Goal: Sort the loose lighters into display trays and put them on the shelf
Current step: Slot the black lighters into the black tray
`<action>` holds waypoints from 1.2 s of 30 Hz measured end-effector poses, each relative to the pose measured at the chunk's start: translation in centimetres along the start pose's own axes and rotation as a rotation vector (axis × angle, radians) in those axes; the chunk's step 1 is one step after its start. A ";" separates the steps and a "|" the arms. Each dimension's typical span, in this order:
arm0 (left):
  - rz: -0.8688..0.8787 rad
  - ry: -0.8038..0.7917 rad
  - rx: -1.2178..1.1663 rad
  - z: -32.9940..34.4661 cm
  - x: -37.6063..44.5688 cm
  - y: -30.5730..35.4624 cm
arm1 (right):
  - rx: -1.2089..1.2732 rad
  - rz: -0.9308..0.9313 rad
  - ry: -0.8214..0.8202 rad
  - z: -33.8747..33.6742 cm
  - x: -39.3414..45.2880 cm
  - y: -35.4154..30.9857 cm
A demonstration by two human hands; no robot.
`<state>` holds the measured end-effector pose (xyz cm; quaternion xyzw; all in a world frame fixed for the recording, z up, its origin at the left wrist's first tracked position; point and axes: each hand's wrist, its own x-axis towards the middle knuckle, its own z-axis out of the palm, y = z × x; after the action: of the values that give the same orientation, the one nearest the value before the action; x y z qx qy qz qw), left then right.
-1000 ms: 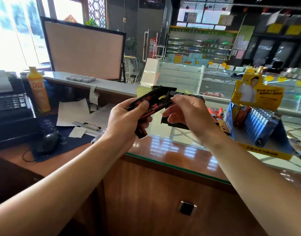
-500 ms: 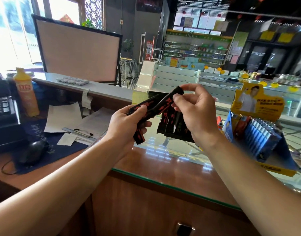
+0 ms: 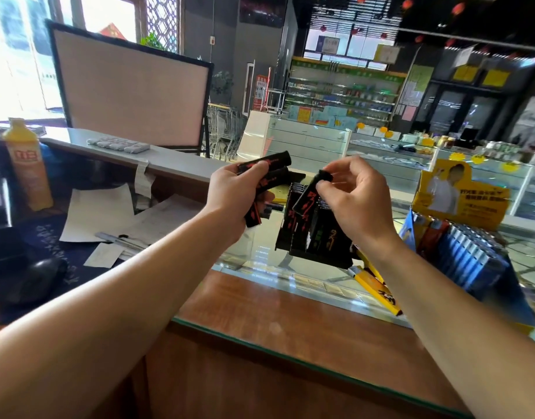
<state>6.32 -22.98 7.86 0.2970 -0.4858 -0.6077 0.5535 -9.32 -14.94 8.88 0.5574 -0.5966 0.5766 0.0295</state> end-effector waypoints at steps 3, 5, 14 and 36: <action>0.008 0.017 -0.001 -0.1 0.5 -0.9 | -0.072 -0.059 -0.020 0.3 -0.6 0.7; 0.003 0.019 -0.002 -0.3 0.5 -1.4 | -0.127 -0.115 -0.044 0.6 -0.9 1.0; 0.048 0.013 0.048 -0.9 0.4 -1.5 | -0.148 -0.253 -0.006 0.6 -1.3 0.9; 0.165 -0.012 0.218 -0.9 -0.6 -1.5 | -0.305 -0.264 -0.009 0.0 -1.2 2.1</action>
<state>6.66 -22.74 6.11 0.3108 -0.5749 -0.5055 0.5633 -10.33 -14.82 6.67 0.6224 -0.5990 0.4681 0.1862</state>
